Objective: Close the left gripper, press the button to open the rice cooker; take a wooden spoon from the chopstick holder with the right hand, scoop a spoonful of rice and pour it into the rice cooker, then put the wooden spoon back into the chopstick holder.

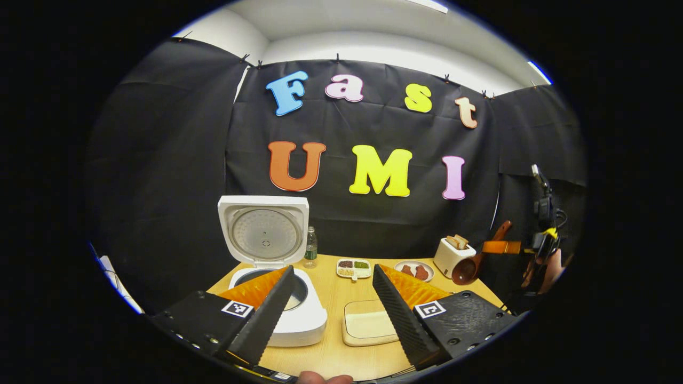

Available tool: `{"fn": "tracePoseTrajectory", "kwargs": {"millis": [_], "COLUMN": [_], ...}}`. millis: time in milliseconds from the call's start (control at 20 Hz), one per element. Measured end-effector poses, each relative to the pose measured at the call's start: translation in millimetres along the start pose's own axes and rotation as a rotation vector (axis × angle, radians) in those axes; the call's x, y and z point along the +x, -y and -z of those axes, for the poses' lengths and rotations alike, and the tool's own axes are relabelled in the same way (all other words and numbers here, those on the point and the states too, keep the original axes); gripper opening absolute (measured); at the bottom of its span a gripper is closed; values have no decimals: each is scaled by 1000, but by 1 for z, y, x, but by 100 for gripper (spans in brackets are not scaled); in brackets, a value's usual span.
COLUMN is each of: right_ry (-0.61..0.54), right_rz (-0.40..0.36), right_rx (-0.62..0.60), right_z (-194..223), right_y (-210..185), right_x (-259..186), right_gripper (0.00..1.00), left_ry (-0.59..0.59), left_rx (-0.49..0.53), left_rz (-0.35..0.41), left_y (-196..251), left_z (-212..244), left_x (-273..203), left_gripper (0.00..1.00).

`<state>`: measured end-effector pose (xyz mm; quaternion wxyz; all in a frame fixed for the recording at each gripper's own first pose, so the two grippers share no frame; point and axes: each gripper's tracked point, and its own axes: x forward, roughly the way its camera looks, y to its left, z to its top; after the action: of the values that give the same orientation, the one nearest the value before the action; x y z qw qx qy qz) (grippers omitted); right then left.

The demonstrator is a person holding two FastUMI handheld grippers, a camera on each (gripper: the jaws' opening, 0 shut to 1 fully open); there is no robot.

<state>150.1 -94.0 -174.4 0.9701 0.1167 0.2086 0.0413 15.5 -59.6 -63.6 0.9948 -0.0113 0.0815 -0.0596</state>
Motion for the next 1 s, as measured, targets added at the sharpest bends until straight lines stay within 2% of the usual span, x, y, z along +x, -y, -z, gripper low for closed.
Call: {"fn": "tracePoseTrajectory", "kwargs": {"millis": [250,600,1000], "right_ry": [-66,-134,-174], "right_rz": [55,49,45], "right_rx": [12,-38,2], "right_z": [44,90,134], "right_y": [44,66,77], "right_x": [19,54,90], "right_gripper": [9,9,9], "left_ry": [-20,-76,-119], "left_rx": [22,42,-6], "left_rz": [-38,-103,-128], "left_y": [-1,-6,-3], "left_z": [2,13,14], "left_x": [2,6,9], "left_gripper": [95,94,94]}}
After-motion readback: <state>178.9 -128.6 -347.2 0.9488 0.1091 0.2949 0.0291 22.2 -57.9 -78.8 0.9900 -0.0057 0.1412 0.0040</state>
